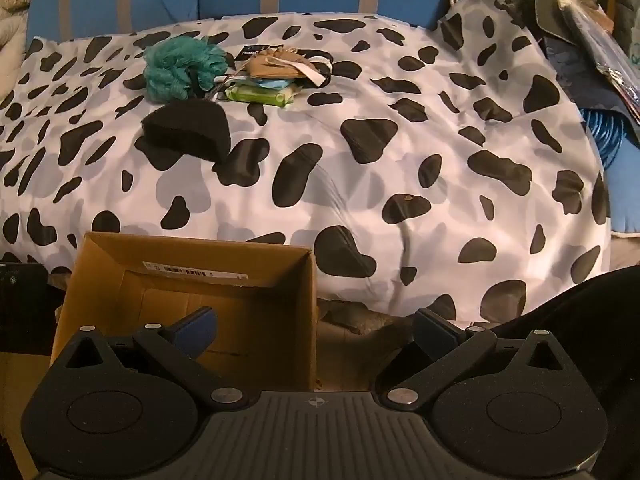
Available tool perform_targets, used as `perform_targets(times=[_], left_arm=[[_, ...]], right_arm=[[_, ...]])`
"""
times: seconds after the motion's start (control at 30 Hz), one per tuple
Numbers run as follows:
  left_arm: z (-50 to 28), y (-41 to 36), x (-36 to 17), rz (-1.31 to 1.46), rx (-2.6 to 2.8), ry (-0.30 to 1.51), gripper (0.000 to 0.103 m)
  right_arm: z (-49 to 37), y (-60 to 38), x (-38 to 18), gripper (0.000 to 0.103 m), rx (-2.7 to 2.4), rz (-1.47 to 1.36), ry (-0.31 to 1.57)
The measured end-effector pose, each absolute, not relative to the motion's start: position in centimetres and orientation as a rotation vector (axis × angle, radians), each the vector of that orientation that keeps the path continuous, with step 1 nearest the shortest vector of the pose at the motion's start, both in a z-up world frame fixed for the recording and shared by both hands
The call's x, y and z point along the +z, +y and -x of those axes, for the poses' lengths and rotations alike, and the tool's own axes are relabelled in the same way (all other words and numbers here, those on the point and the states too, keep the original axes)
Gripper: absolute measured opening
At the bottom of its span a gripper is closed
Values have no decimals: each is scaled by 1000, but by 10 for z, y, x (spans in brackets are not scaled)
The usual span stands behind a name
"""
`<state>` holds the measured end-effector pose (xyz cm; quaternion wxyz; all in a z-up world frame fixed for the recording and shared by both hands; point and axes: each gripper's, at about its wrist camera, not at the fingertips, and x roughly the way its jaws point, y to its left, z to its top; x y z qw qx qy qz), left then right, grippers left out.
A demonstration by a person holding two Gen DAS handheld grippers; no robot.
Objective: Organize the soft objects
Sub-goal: 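Move both tools from the cardboard box toward the sponges on the bed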
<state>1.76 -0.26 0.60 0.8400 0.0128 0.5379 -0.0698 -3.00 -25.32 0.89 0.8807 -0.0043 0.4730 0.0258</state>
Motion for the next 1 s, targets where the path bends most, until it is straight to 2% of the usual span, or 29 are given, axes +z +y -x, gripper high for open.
perform_targets(times=[0.47,1.0], left_arm=[[-14,1,16,17,-124,1043,103],[-5,19,-9,-44,-52,1168,103]], right_arm=[[24,-259,12,103,75,-18,984],[19,-230,2,103,109,67,1032]])
